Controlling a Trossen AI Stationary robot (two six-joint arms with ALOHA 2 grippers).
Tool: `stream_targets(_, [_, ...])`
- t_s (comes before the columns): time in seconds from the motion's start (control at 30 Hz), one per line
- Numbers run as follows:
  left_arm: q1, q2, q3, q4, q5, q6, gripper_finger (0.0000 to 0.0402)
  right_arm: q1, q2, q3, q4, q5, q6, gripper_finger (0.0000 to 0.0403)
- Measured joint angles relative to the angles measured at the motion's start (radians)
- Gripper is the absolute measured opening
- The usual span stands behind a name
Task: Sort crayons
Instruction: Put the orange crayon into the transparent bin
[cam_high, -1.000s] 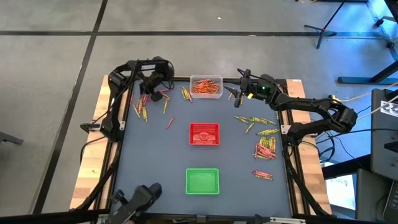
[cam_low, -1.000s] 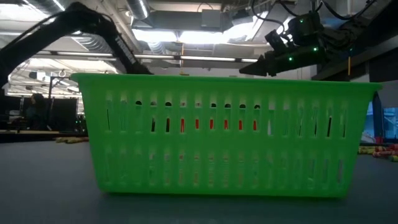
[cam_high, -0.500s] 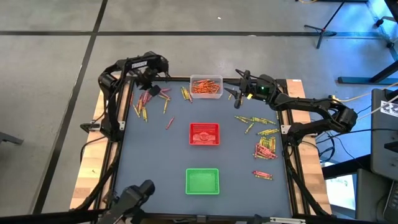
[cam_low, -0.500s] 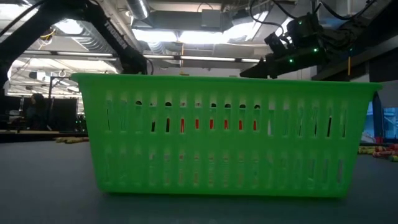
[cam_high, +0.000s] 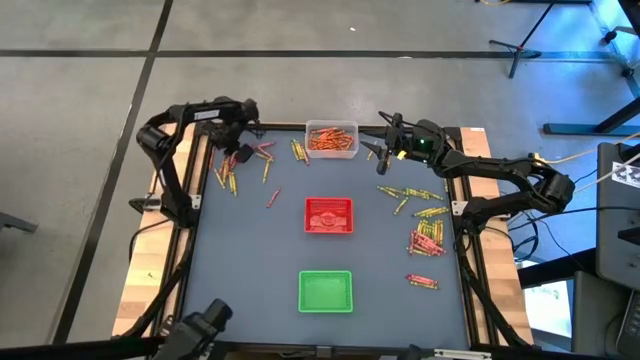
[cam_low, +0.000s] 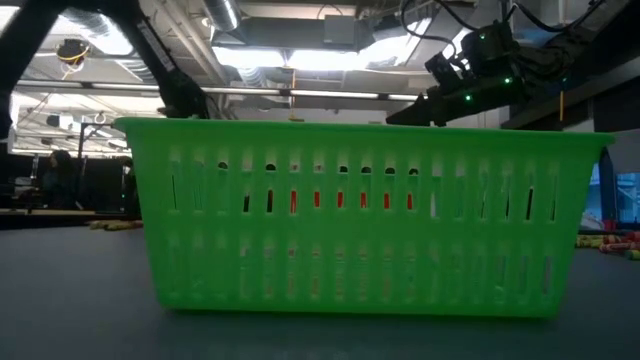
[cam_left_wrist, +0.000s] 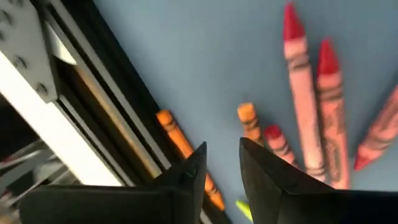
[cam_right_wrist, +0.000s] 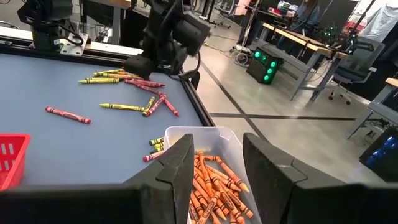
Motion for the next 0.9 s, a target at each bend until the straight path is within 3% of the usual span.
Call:
stream_targets(0.5, [0.014,-0.017,-0.005,0.019,0.137,0.03,0.008,0.0,0.0,0.0,-0.001,0.0,0.0,0.0137])
stream_targets(0.63, [0.014,-0.016,-0.005,0.017,0.054,0.026,0.008,0.0,0.0,0.0,0.0,0.0,0.0,0.0137])
stream_targets(0.9, [0.001,0.008,-0.005,0.0,0.035,0.03,0.008,0.0,0.0,0.0,0.002,0.0,0.0,0.0137])
